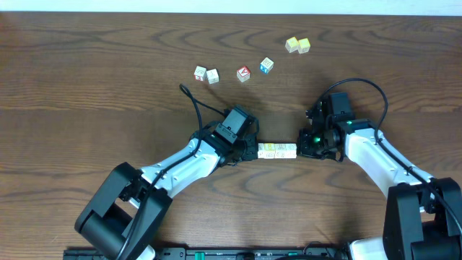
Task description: Lift 4 blocks
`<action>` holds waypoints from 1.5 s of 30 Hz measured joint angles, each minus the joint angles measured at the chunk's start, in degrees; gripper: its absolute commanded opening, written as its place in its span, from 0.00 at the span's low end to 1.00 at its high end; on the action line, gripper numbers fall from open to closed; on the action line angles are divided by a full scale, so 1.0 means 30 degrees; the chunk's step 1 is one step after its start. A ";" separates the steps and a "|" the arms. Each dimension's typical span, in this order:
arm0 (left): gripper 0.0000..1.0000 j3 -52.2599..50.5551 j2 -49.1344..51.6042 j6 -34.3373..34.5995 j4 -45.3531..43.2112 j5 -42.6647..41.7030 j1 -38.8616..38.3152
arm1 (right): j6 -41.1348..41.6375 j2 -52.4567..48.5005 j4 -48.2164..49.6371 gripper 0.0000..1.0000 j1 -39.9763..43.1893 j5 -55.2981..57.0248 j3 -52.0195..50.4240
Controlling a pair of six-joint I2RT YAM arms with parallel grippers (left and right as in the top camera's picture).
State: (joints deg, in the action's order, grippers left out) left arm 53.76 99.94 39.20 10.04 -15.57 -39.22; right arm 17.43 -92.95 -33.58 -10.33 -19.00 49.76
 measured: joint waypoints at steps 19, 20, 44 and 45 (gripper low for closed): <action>0.08 -0.0007 0.0459 0.0000 0.0000 0.0313 -0.0058 | 0.0423 0.0000 -0.0262 0.01 -0.1049 0.1421 -0.0044; 0.08 0.0000 0.0459 0.0000 0.0000 0.0313 -0.0073 | 0.0430 0.0000 -0.0277 0.01 -0.1049 0.1479 -0.0044; 0.17 0.0000 0.0459 -0.0656 0.0590 0.0583 -0.0379 | -0.0306 0.0000 -0.0321 0.05 -0.1122 0.2412 -0.0044; 0.17 0.0000 0.0459 -0.0670 0.0619 0.0678 -0.0401 | -0.0357 0.0000 -0.0364 0.05 -0.1144 0.2433 -0.0044</action>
State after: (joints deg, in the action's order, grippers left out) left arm 53.76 101.32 37.19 11.90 -13.54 -40.42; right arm 16.36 -92.95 -34.68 -13.76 -11.70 49.63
